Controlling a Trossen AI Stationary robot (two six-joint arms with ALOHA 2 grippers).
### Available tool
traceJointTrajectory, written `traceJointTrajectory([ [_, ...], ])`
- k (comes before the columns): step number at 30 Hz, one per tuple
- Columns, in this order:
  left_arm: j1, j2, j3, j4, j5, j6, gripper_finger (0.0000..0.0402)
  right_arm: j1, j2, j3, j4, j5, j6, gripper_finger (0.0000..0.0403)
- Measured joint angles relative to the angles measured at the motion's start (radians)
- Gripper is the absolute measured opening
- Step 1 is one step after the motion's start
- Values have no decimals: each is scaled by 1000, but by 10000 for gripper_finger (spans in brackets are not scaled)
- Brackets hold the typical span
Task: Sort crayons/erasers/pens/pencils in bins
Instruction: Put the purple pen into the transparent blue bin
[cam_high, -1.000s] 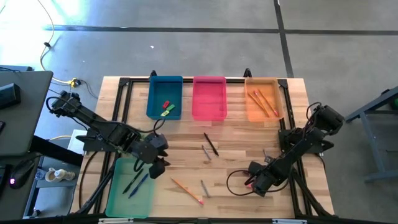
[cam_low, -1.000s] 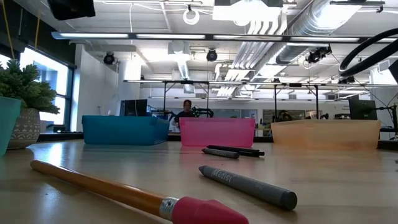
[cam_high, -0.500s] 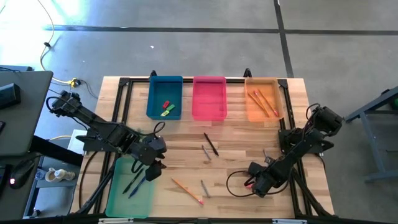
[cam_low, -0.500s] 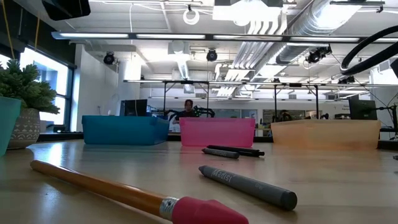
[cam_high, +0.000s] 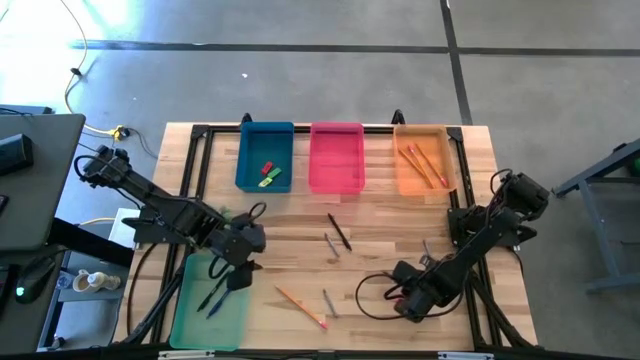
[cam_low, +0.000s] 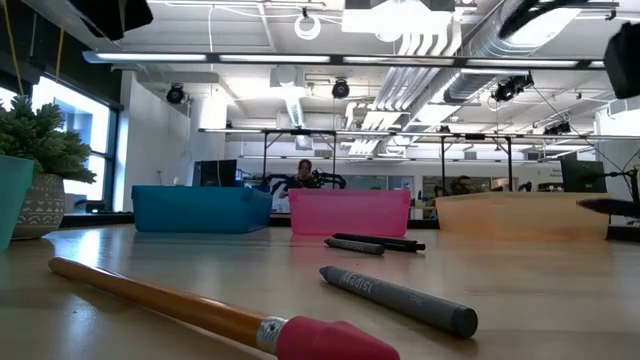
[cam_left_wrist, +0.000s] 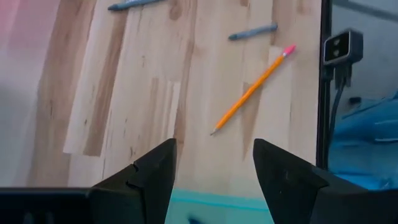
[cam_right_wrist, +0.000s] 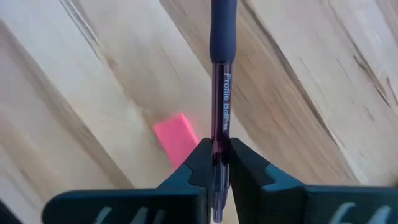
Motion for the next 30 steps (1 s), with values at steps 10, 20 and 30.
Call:
traceJointTrajectory([
  [10, 52, 1, -110, 127, -24, 72, 200, -9, -2, 93, -1, 129, 66, 20],
  [20, 114, 9, -116, 339, 57, 202, 200, -57, -3, 182, 1, 272, 47, 20],
  [30, 138, 9, -116, 561, 123, 306, 200, -92, -4, 314, 16, 461, -129, 20],
])
